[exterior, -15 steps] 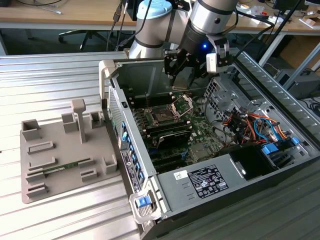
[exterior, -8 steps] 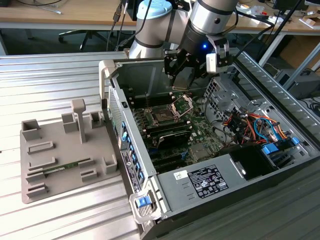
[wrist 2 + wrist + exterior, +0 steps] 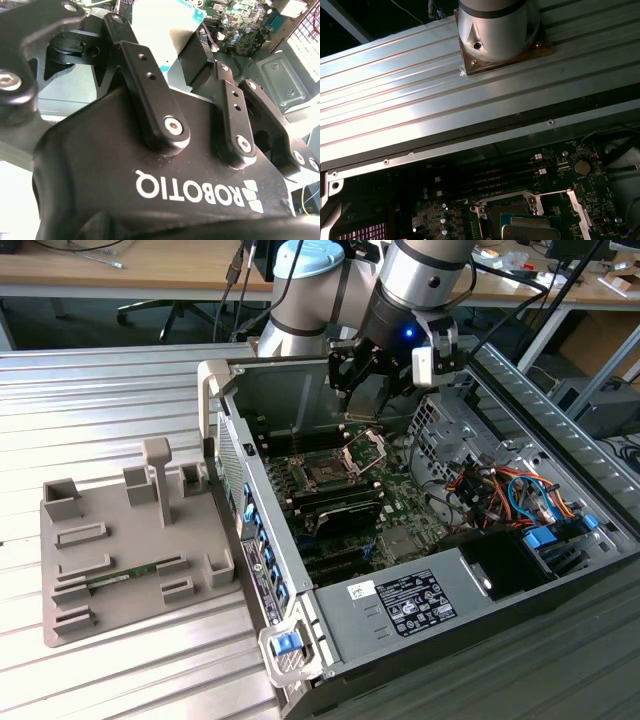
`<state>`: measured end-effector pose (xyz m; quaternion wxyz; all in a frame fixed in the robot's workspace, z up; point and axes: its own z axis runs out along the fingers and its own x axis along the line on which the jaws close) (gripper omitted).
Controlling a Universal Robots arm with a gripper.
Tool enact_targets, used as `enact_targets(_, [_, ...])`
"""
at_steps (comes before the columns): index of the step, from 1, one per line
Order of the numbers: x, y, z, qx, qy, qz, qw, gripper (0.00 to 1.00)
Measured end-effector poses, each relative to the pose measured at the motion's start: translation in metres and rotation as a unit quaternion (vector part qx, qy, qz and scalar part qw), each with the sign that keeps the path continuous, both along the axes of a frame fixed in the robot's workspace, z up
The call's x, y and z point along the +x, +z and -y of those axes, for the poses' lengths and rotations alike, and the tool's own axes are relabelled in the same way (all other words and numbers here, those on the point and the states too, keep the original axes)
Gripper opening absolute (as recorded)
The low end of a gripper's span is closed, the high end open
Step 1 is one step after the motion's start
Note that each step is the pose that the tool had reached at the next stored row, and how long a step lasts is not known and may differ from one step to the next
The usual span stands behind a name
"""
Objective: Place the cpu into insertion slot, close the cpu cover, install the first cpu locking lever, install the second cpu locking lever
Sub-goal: 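Place the cpu into insertion slot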
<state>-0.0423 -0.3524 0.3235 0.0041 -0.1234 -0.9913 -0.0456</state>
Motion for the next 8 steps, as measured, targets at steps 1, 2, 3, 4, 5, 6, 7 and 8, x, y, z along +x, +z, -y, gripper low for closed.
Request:
enact_targets(1, [0.0, 0.0, 0.0, 0.0, 0.0, 0.0, 1.0, 0.54])
enact_targets(2, [0.0, -0.0001, 0.0, 0.0, 0.0, 0.0, 1.0, 0.54])
enact_targets(3, [0.0, -0.0001, 0.0, 0.0, -0.001, 0.0, 1.0, 0.54])
enact_targets(4, [0.0, -0.0002, 0.0, 0.0, -0.001, 0.0, 1.0, 0.54])
enact_targets(5, [0.0, -0.0002, 0.0, 0.0, -0.001, 0.0, 1.0, 0.54])
enact_targets(6, [0.0, -0.0002, 0.0, 0.0, -0.001, 0.0, 1.0, 0.54])
enact_targets(7, [0.0, -0.0003, 0.0, 0.0, -0.002, 0.0, 1.0, 0.54])
enact_targets(8, [0.0, -0.0003, 0.0, 0.0, -0.002, 0.0, 1.0, 0.54])
